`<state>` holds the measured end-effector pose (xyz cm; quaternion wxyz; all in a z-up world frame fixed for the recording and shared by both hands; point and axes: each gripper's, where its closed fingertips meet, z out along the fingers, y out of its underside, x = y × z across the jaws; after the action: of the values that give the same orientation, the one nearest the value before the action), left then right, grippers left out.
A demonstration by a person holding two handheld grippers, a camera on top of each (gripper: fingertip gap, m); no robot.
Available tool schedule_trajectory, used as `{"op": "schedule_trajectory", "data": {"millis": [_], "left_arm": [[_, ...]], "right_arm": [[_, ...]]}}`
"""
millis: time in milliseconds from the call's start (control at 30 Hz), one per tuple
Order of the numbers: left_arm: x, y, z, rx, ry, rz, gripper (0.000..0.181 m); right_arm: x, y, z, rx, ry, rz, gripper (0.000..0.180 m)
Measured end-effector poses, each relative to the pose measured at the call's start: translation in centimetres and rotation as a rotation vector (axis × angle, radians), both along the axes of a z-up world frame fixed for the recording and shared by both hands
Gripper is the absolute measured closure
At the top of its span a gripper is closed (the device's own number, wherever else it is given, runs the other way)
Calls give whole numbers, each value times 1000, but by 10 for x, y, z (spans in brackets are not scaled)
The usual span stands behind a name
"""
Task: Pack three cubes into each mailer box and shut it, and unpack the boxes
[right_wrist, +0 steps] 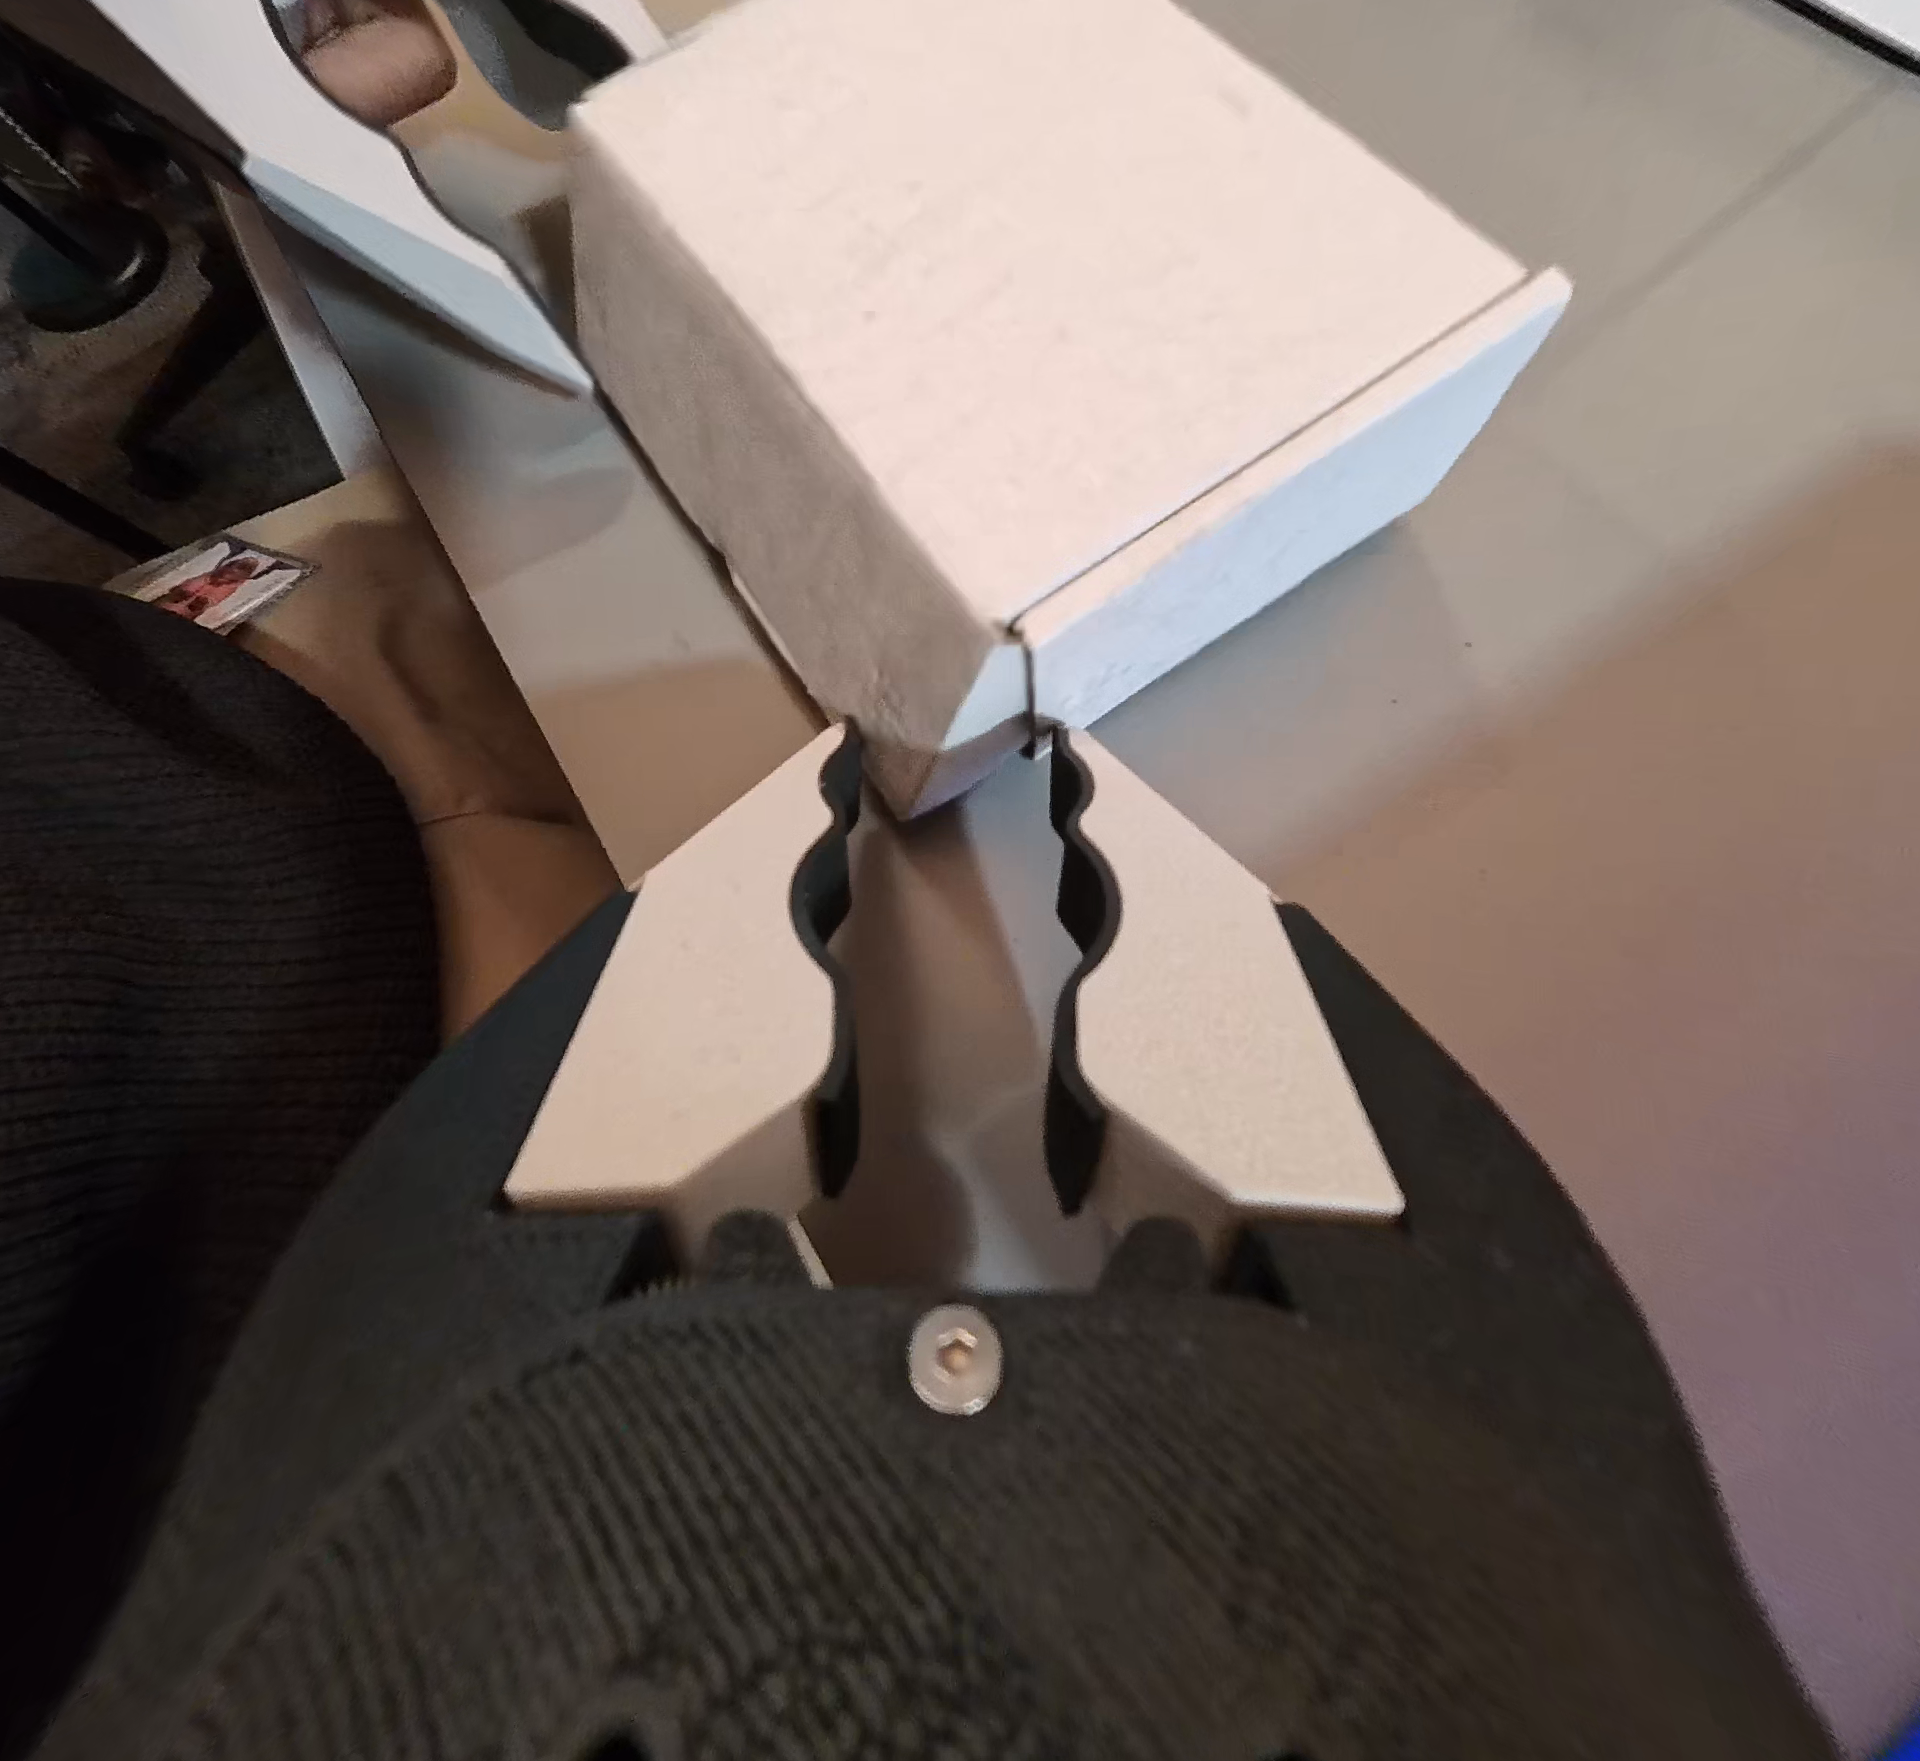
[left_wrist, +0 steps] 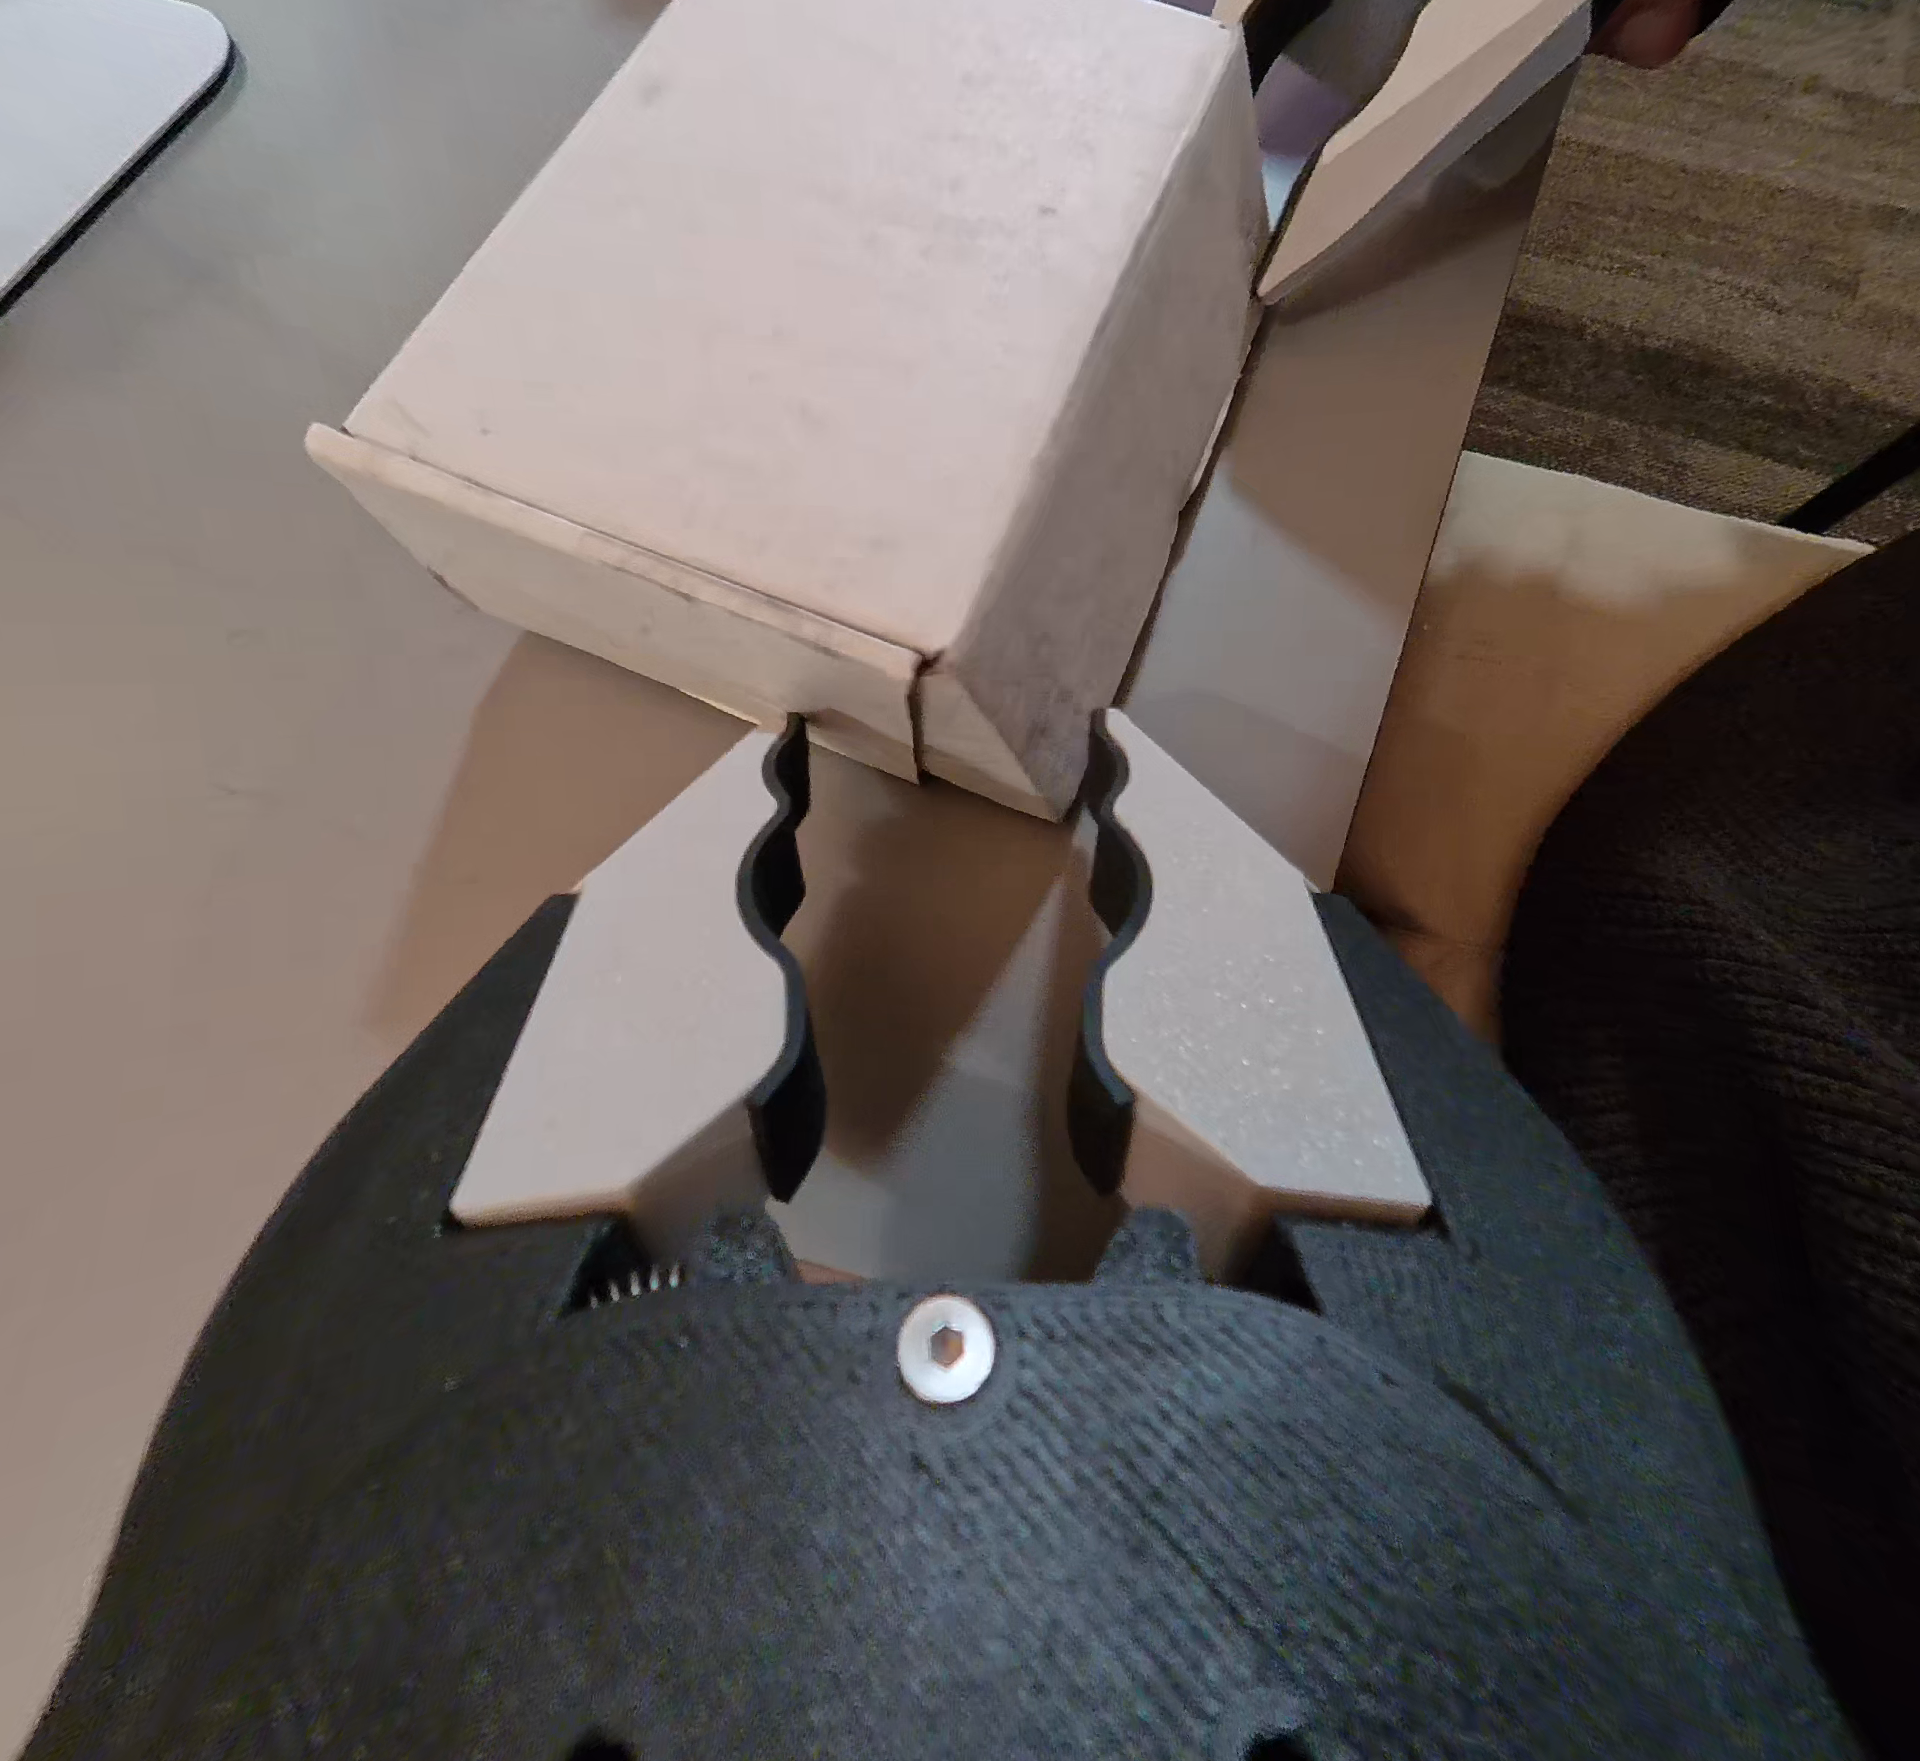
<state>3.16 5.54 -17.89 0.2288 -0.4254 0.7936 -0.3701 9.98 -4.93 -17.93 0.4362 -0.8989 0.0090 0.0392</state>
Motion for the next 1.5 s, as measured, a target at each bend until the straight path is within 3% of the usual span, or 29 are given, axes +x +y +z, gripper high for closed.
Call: {"op": "schedule_trajectory", "data": {"millis": [167,333,500,600,900,1500], "left_arm": [[5,7,-1,39,-16,51,80],[15,17,10,8,-80,92,63],[21,22,3,132,-95,-102,38],[37,25,12,76,-109,-182,24],[53,14,-8,81,-6,-311,24],[41,13,-6,10,38,-350,42]], "right_arm": [[3,1,-3,-10,-38,-11,130],[2,4,4,35,22,-23,123],[5,5,8,65,71,-35,121],[6,5,10,76,83,-42,122],[4,5,5,61,99,-49,124],[-10,5,13,113,170,18,135]]}}
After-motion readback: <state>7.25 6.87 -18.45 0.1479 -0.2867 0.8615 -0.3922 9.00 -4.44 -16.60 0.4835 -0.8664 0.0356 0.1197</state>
